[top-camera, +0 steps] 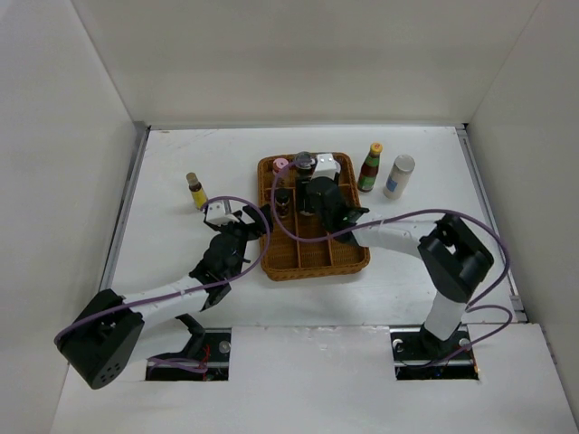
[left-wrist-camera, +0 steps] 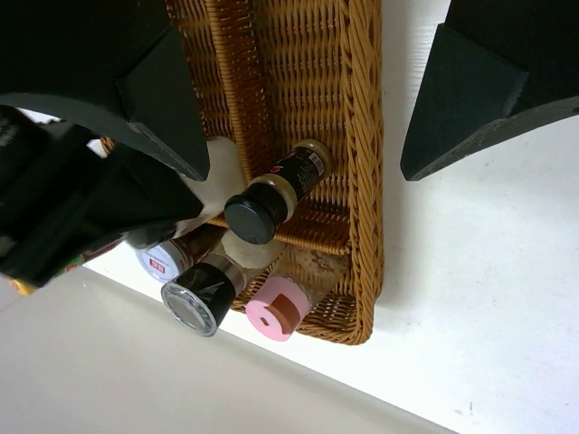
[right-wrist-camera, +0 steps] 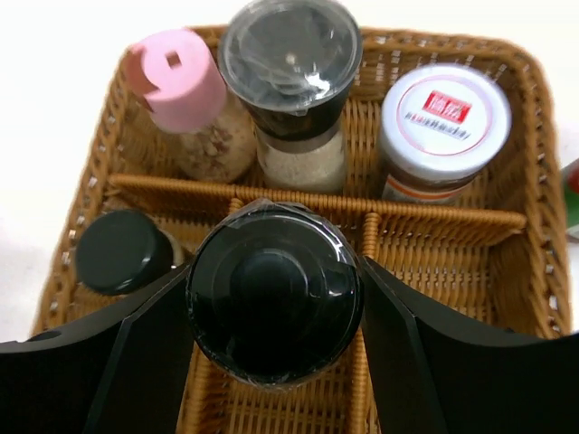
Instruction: Organize the condiment bottles
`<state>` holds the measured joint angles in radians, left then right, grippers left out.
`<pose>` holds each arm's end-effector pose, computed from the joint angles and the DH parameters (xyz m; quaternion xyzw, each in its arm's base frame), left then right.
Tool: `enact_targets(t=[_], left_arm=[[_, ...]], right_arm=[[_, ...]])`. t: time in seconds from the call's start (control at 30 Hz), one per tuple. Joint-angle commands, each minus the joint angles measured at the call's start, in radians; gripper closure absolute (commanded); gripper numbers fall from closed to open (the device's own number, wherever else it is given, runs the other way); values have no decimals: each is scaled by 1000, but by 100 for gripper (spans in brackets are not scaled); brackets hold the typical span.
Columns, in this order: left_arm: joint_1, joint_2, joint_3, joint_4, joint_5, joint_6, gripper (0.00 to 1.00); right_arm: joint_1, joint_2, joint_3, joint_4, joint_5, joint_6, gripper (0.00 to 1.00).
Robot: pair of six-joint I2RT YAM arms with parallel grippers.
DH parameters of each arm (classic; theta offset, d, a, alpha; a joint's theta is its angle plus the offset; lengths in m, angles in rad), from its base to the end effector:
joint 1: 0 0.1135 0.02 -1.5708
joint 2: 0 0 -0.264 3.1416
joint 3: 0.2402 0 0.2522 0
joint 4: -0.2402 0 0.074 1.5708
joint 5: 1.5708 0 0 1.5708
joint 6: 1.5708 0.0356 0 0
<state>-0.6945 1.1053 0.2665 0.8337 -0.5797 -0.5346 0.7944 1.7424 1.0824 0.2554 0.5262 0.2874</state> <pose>0.1766 -0.1217 0.2068 -0.1467 0.6933 -0.2242 0.6690 0.2872 0.2669 0.2296 -0.0635 0.8162 0.0876 0.5676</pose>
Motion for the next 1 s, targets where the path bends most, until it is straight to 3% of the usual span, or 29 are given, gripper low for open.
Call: enact_targets(t=[0.0,0.17,0.33,0.43,0.5,0.53,0.57,0.6,0.63,0.67,0.7,0.87,0.97], left_arm=[[5,5,-6,51,-3,-21,13],[3,14,-1,51,6,-24,13],[0,31,5,47,7,-25,13],[-3,24,7,47,11,-25,13],[-7,25,10,47,20,-25,13],[-7,24,10,45,23,-25,13],[-7,21,10,44,23,-25,14],[-6,21,7,48,21,-25,14],[-6,24,7,51,23,-27,14],[-7,30,8,51,23,-27,15],[-10,34,11,51,26,-27,15],[-15,24,7,54,26,-28,16],[-15,27,7,54,30,-27,16]], right_arm=[[-2,29,60,119,-11,36,42],[-5,77,66,114,-20,73,28],[-5,-33,53,105,-20,42,0],[-21,-150,31,79,-15,10,2],[-50,-242,-1,82,-14,7,8],[-72,-271,-10,82,-15,7,17],[-105,-288,-10,71,-20,6,29],[-141,-296,-9,62,-23,-1,50],[-183,-300,0,38,-35,-4,82],[-223,-305,13,3,-48,4,89],[-259,-307,25,-25,-58,12,90],[-413,-250,112,-96,-77,-27,85],[-473,-176,180,-151,-136,-46,45]])
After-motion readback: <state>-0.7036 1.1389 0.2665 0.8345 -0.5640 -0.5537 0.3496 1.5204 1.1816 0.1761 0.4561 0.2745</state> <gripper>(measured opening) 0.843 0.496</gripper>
